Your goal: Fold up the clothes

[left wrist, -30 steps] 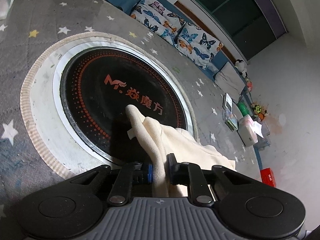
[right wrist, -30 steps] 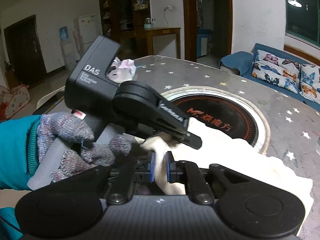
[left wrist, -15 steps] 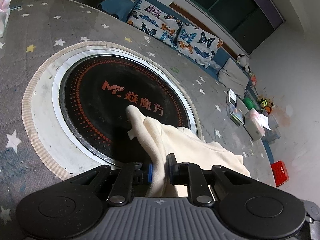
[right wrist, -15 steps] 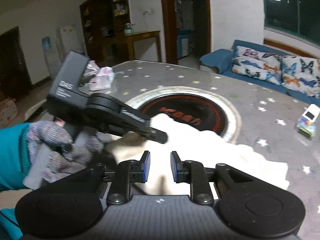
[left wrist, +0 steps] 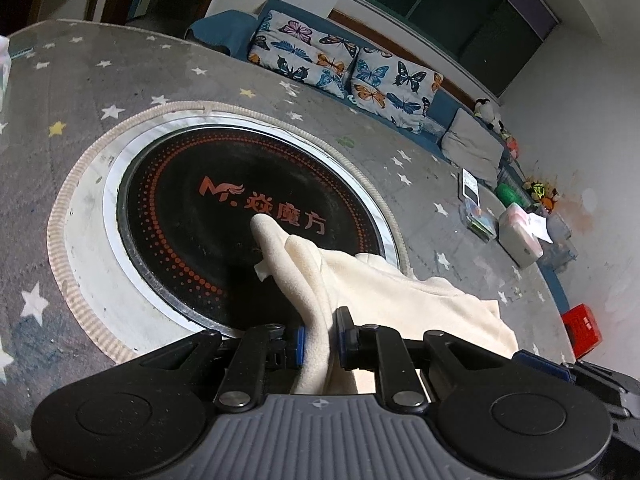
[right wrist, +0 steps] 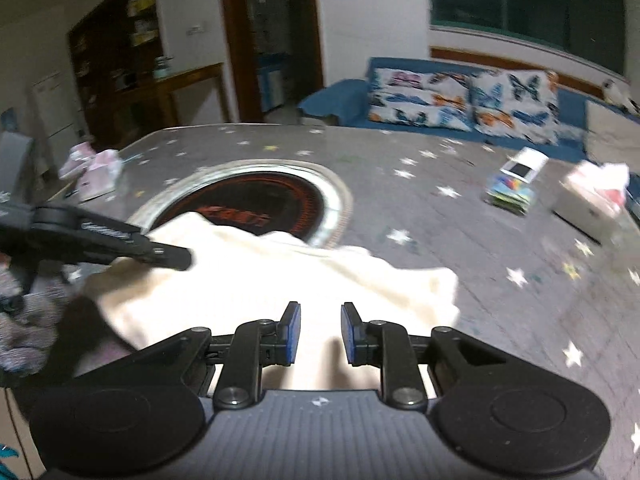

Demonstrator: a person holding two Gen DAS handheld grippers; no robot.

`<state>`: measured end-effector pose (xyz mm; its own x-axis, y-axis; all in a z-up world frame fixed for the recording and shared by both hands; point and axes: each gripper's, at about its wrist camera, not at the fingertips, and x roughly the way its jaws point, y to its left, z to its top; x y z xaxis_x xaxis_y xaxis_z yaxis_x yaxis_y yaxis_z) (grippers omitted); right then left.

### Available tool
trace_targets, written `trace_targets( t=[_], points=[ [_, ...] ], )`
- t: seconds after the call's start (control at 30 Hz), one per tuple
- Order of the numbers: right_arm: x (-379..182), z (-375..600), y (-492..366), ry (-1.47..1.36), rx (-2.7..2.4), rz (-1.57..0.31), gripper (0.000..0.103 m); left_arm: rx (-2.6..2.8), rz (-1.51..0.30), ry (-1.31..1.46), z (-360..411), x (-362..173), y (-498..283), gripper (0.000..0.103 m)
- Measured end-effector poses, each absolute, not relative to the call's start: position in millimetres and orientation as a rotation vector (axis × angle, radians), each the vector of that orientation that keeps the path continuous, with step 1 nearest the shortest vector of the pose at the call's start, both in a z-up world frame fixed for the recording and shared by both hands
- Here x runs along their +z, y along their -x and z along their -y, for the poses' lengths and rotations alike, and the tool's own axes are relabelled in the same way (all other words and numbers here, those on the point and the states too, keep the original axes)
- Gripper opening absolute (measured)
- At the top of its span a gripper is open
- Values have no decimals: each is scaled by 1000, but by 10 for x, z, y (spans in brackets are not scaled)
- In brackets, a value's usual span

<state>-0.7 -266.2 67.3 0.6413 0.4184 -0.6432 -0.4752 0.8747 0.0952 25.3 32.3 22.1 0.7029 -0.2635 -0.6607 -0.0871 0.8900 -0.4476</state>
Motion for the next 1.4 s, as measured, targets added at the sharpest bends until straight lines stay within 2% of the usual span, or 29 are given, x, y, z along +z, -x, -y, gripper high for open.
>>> trace_targets(
  t=[0.37, 0.5, 0.77, 0.87, 0.93, 1.0, 1.4],
  points=[
    [491, 3012, -284, -41, 377, -732, 23, -100, -795, 427, -289, 200, -253, 17],
    [456, 3113, -377, -71, 330, -730, 33, -102, -798, 416, -286, 186, -264, 17],
    [296, 3225, -542, -164, 334, -761, 33, -103, -805, 403, -287, 162, -289, 17],
    [277, 3209, -562, -188, 363, -763, 30, -103, -805, 396, -276, 165, -296, 17],
    [274, 3179, -562, -192, 375, -762, 18, -103, -802, 385, -263, 177, -295, 17],
    [286, 3169, -540, -203, 370, -747, 12, -103, -797, 373, -245, 200, -288, 17],
    [686, 3596, -219, -184, 257, -606, 8, -205, -719, 272, 202, 570, -370, 16]
  ],
)
